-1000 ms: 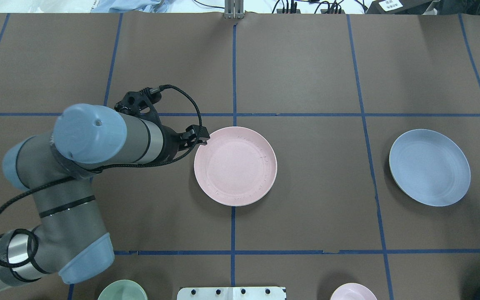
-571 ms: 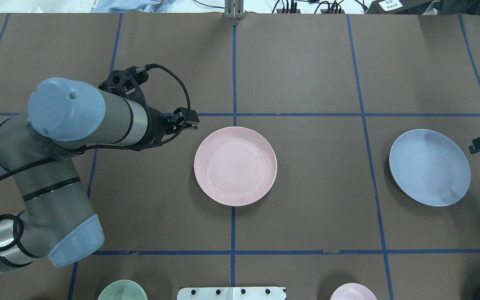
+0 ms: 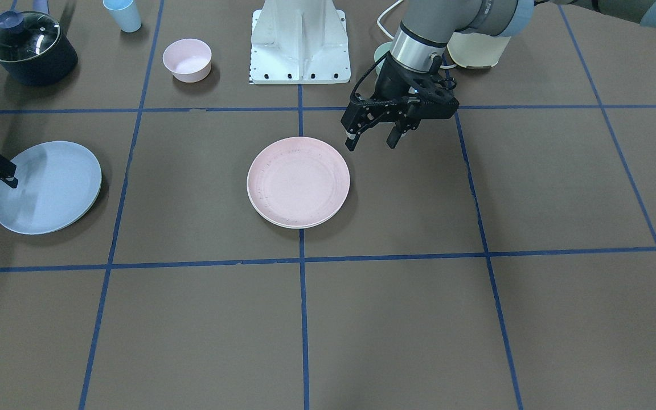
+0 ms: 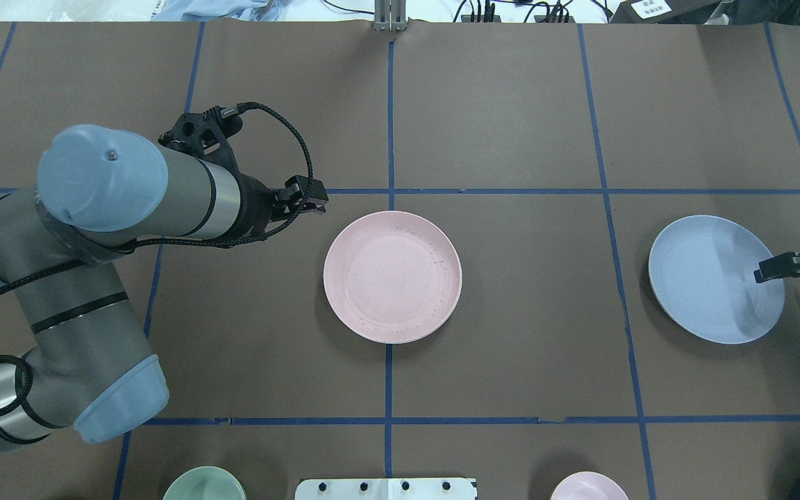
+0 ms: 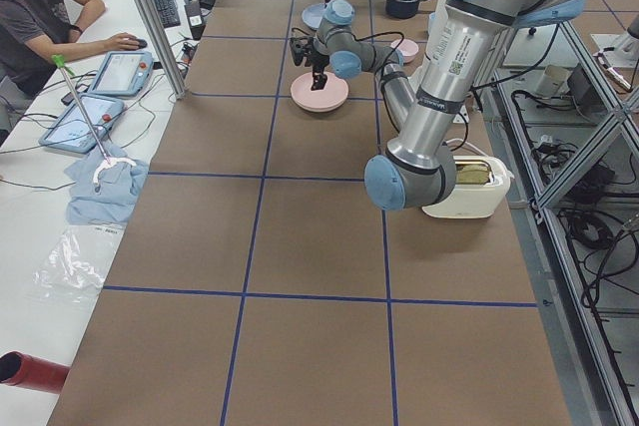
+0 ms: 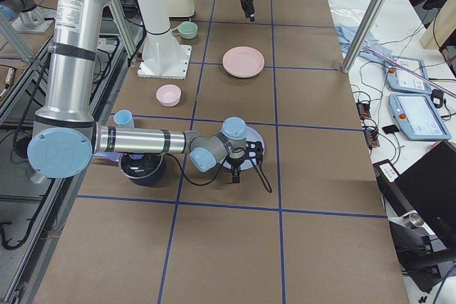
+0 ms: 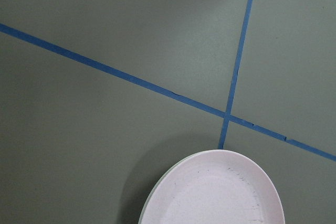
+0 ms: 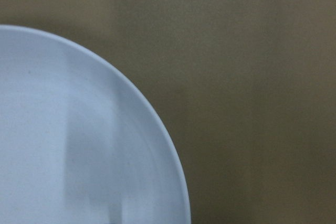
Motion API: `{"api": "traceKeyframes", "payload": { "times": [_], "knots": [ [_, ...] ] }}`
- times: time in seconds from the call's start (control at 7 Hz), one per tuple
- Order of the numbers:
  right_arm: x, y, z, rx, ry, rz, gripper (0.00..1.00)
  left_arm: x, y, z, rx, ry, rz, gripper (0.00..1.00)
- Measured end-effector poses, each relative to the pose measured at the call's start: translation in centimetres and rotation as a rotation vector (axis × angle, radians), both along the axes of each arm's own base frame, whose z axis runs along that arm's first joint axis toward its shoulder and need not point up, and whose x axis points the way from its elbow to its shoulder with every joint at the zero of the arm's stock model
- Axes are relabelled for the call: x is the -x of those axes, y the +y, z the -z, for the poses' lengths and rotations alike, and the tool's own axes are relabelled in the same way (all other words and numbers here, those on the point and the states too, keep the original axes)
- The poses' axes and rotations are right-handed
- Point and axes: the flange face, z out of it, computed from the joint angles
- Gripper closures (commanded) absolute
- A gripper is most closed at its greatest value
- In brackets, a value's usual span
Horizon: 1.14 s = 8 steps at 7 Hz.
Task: Stack three plates with pink and blue
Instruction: 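Withdraw the left gripper while the right gripper grasps the light blue plate rim, then lift the light blue plate with the right gripper and carry it over the pink plate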
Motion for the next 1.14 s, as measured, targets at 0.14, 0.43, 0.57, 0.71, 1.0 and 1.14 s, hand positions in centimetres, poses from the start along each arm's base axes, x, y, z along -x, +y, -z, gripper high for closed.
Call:
{"api": "traceKeyframes", "payload": {
  "times": [0.14,0.43,0.57,0.71,1.0,1.14],
  "knots": [
    [0.1,0.4,-0.2,0.002,0.002,0.005,1.00,0.2,0.1,0.2,-0.003,0.005,0.000,0.00],
    [-0.2,0.9,0.1,-0.003,-0.003,0.011,1.00,0.4,0.1,0.3,-0.004,0.007,0.002,0.00],
    [-0.2,1.1,1.0,-0.012,-0.016,0.011,1.00,0.4,0.1,0.1,-0.003,0.003,0.002,0.00],
    [-0.2,1.3,2.6,-0.015,-0.042,0.003,1.00,0.3,0.0,-0.3,0.001,-0.003,0.003,0.00],
    [-0.5,2.4,9.2,0.012,-0.166,-0.024,1.00,1.1,-0.4,-2.2,-0.031,-0.053,-0.011,0.00],
    [-0.5,2.5,13.1,0.026,-0.233,-0.040,1.00,2.7,-1.7,-4.4,-0.086,-0.124,-0.026,0.00]
  ]
}}
